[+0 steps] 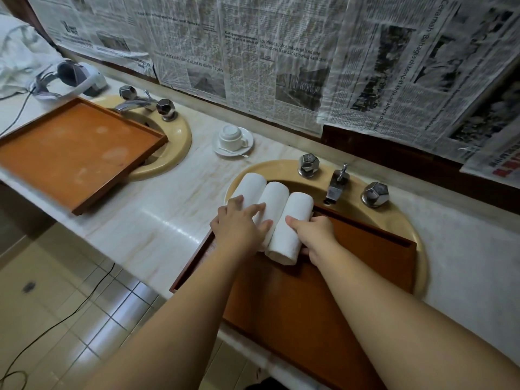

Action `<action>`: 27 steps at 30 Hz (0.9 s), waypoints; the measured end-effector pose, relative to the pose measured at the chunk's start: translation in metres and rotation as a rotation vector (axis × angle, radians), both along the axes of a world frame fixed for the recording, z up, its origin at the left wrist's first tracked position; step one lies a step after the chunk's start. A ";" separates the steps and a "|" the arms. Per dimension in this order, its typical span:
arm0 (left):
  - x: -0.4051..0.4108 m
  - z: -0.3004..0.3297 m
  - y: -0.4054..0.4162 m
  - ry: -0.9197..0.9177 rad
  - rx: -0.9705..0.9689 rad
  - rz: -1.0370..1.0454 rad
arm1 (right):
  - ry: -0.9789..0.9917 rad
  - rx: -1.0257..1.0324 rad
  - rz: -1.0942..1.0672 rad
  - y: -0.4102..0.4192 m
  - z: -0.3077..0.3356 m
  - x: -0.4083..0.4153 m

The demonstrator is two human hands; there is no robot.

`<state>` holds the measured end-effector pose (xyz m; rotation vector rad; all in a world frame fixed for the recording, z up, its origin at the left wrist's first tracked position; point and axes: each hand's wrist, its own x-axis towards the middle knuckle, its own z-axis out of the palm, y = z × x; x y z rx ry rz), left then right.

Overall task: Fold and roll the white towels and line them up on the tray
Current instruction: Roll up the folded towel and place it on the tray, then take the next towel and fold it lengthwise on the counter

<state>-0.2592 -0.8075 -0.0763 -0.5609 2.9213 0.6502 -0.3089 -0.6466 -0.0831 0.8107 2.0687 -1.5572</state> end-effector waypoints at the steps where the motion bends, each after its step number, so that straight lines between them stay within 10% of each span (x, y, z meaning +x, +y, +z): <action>1: 0.000 0.001 0.000 -0.003 0.001 -0.003 | 0.002 -0.033 -0.009 0.001 0.000 0.001; 13: 0.002 0.013 -0.002 -0.062 -0.019 -0.034 | 0.176 -0.063 0.186 0.049 0.022 0.033; 18: 0.020 0.025 0.053 0.232 0.016 0.004 | 0.341 0.085 0.181 0.120 0.023 0.061; 27: 0.067 0.033 0.310 0.241 0.313 -0.704 | 0.418 0.391 -0.106 0.347 0.038 0.141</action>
